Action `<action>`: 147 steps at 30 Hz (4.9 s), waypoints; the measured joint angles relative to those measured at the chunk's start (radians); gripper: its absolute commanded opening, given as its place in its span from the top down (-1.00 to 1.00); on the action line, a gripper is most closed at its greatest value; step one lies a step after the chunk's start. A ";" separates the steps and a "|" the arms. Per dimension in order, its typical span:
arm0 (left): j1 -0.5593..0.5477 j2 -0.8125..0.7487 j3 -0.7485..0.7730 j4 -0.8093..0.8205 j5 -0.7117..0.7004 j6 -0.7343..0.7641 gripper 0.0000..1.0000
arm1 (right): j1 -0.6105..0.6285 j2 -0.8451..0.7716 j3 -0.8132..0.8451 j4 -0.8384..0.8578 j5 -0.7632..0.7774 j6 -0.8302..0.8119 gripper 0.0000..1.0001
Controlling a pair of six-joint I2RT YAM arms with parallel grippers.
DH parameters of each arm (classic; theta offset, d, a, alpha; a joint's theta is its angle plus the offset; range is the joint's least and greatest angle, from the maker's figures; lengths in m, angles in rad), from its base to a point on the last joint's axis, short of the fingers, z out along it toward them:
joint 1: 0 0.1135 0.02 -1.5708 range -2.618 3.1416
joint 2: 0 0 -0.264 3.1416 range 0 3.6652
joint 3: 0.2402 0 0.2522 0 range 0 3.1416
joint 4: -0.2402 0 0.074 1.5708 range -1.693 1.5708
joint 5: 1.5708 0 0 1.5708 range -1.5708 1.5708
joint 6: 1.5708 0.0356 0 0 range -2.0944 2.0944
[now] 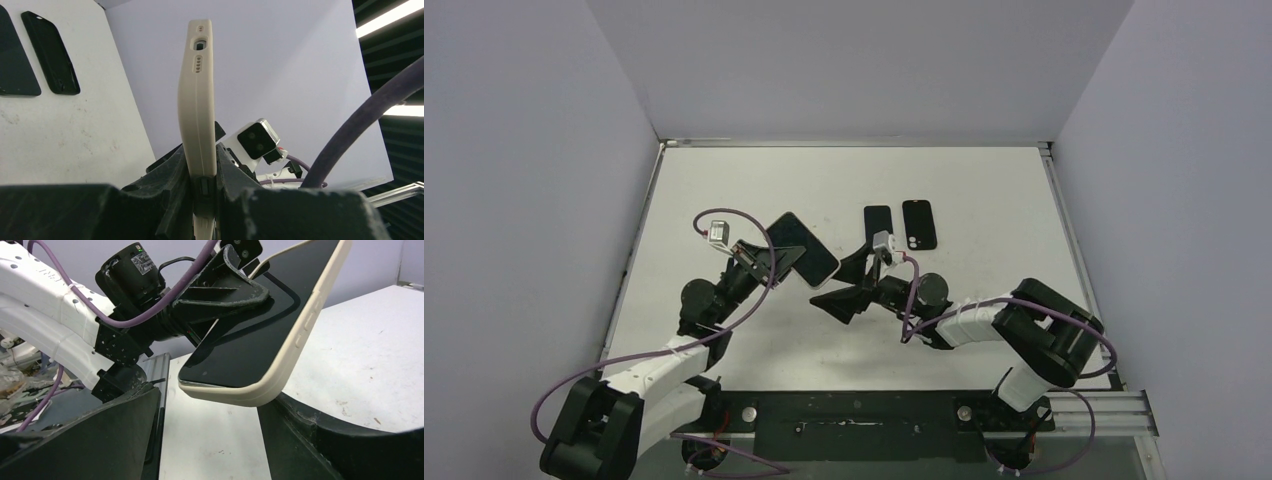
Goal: Take the phone out of the phone case
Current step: Remove the phone case from the phone.
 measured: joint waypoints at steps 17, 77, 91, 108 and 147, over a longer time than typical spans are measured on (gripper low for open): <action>-0.039 -0.013 -0.011 -0.008 -0.024 -0.006 1.00 | 0.002 0.060 0.045 0.051 0.001 0.076 0.01; 0.098 0.061 0.265 -0.401 0.408 0.390 1.00 | -0.174 -0.406 -0.055 -0.618 -0.034 -0.499 -0.40; 0.102 0.093 0.483 -0.842 0.607 0.880 1.00 | -0.181 -0.342 0.089 -0.814 -0.229 -0.349 -0.40; 0.102 0.093 0.491 -0.911 0.703 1.015 1.00 | -0.180 -0.158 0.256 -0.935 -0.395 -0.352 0.38; 0.142 0.119 0.420 -0.689 0.833 0.821 1.00 | -0.023 -0.020 0.610 -1.792 -0.376 -1.421 1.00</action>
